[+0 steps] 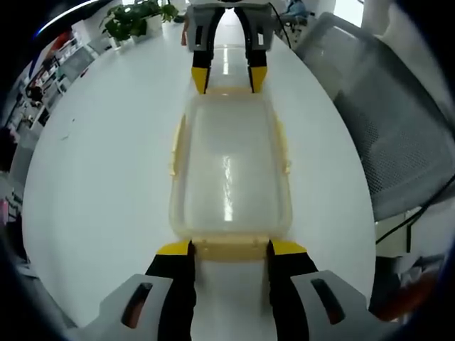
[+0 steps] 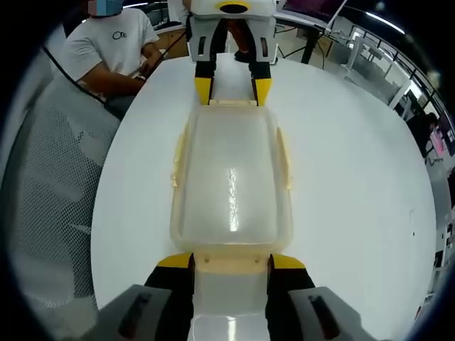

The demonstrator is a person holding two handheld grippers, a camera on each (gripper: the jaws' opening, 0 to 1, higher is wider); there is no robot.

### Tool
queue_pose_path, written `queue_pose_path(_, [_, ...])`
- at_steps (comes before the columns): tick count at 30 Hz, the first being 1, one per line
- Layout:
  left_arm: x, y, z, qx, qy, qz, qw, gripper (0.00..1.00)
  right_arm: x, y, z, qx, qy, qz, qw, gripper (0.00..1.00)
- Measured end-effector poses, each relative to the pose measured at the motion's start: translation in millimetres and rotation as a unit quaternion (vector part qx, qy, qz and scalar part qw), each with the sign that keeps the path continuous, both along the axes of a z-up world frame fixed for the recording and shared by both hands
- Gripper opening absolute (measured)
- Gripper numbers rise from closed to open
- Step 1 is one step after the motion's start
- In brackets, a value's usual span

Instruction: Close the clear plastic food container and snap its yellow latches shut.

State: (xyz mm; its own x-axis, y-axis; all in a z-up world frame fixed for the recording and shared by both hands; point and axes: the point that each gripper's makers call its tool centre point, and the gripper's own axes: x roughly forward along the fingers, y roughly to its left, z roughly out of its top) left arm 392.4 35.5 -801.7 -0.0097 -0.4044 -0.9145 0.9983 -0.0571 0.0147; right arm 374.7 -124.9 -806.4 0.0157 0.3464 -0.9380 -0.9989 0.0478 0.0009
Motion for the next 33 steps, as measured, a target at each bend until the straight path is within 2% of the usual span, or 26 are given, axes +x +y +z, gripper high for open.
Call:
queue_pose_path(15, [-1.0, 0.8, 0.3, 0.007, 0.001, 0.009, 0.9999, 0.36, 0.3, 0.7, 1.2, 0.000, -0.005, 0.002, 1.0000, 0.37])
queue_pose_path(19, [-6.4, 0.7, 9.1, 0.003, 0.007, 0.010, 0.9999, 0.36, -1.8, 0.3, 3.1, -0.007, -0.009, 0.013, 0.9999, 0.37])
queue_pose_path(26, [-5.6, 6.5, 27.4, 0.008, -0.001, 0.009, 0.9999, 0.36, -1.0, 5.3, 25.9, 0.010, -0.006, 0.012, 0.9999, 0.37])
queue_pose_path(33, [-15.1, 5.7, 45.8, 0.009, 0.003, 0.013, 0.9999, 0.36, -8.0, 5.0, 48.0, 0.018, -0.001, 0.023, 0.9996, 0.37])
